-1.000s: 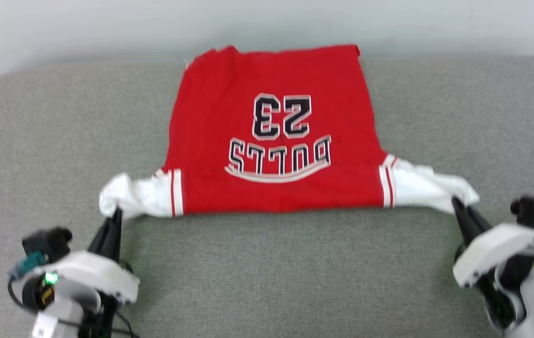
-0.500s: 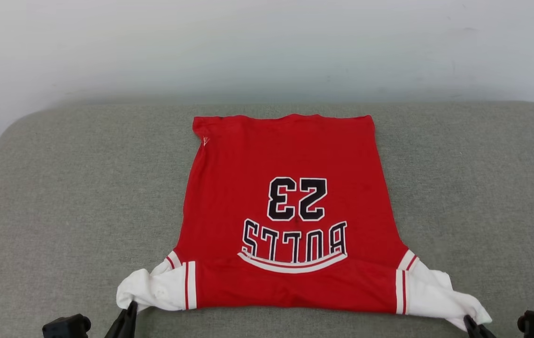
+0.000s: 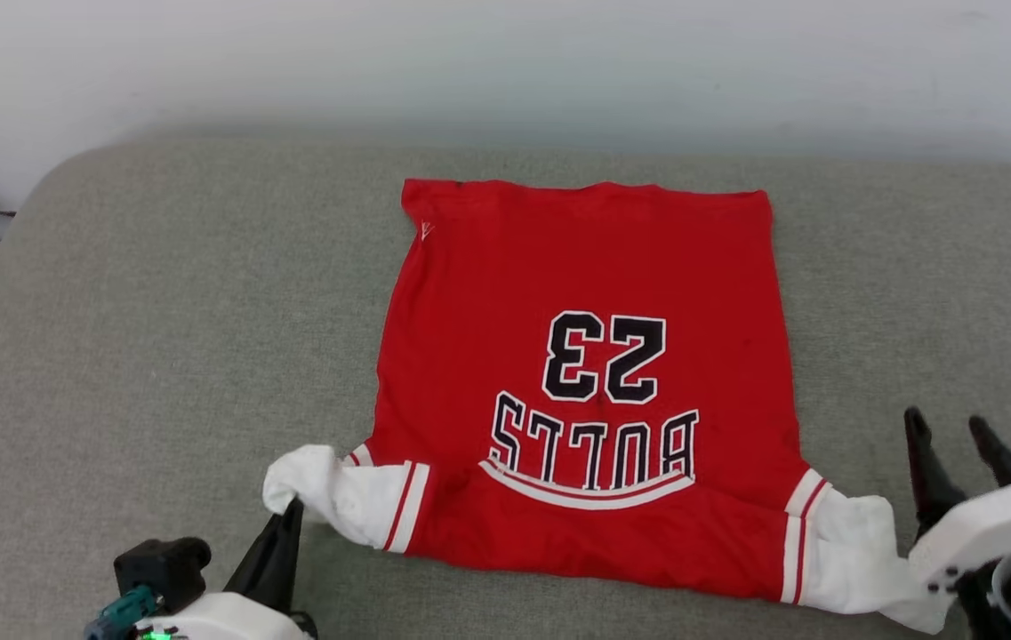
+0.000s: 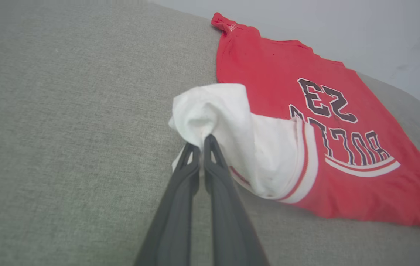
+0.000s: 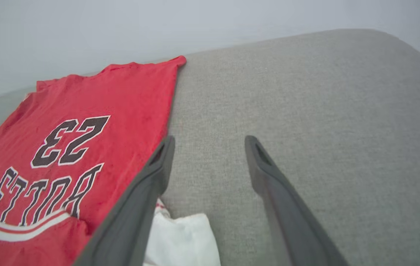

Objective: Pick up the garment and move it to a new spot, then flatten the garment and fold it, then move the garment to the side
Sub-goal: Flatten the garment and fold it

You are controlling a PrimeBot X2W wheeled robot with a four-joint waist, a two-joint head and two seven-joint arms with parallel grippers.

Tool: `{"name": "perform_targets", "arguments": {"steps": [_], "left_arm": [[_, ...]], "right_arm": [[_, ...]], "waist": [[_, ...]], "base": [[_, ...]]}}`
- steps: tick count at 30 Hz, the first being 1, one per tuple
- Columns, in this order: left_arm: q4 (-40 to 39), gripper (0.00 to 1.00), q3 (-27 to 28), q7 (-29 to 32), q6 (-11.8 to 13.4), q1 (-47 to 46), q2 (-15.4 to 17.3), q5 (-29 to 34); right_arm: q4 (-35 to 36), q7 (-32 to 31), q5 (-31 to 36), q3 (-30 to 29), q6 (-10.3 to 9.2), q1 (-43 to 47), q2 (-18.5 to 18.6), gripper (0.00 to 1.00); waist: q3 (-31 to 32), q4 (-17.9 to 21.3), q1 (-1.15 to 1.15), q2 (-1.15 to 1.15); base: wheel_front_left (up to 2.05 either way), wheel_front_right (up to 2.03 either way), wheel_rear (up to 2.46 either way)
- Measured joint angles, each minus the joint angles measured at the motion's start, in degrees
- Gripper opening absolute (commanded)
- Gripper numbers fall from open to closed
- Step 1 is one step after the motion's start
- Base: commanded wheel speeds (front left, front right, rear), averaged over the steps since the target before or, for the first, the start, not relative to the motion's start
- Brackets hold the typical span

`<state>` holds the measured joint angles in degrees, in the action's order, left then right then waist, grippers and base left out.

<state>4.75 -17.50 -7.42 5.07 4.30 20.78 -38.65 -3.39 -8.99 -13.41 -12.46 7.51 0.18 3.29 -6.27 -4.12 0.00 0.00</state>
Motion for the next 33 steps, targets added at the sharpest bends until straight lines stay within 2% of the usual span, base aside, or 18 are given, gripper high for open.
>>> {"name": "perform_targets", "arguments": {"steps": [1, 6, 13, 19, 25, 33], "left_arm": [[-0.8, 0.0, -0.4, -0.3, -0.2, -1.5, -0.4, 0.3], [-1.5, 0.0, -1.9, -0.9, -1.5, -5.9, -1.4, 1.3], [-1.6, 0.0, -4.1, -2.4, -3.6, -11.5, -3.4, 2.4], [-1.3, 0.0, -5.8, -3.5, -5.6, -15.6, -5.1, 3.4], [-1.1, 0.0, -6.8, -4.7, -7.0, -18.3, -6.2, 4.1], [-0.1, 0.0, -7.3, -5.9, -8.1, -20.0, -7.3, 4.1]], "right_arm": [[-2.4, 0.4, 0.1, -1.1, 0.0, -5.1, 0.3, 1.0], [-10.6, -1.7, 0.0, -3.3, 0.0, -19.1, 4.0, 1.0], [-23.3, -13.5, -0.1, -3.0, 0.0, -37.3, 9.3, 1.0], [-30.2, -23.8, 2.0, -0.8, 0.0, -49.7, 12.1, 1.0], [-34.1, -30.1, 5.1, 1.3, 0.0, -57.8, 13.0, 1.0], [-38.1, -33.5, 5.9, 2.7, -0.01, -62.0, 14.1, 1.0]], "waist": [[-1.4, -0.7, 0.0, 0.0], [-5.7, -3.0, 0.01, 0.0], [-11.9, -6.4, 0.01, 0.0], [-16.8, -9.2, 0.01, 0.0], [-21.6, -11.0, 0.02, 0.0], [-26.2, -13.1, 0.01, 0.0]], "base": [[0.0, 0.0, 0.0], [0.0, 0.0, 0.0], [0.0, 0.0, 0.0], [0.0, 0.0, 0.0], [0.0, 0.0, 0.0], [0.0, 0.0, 0.0]]}}
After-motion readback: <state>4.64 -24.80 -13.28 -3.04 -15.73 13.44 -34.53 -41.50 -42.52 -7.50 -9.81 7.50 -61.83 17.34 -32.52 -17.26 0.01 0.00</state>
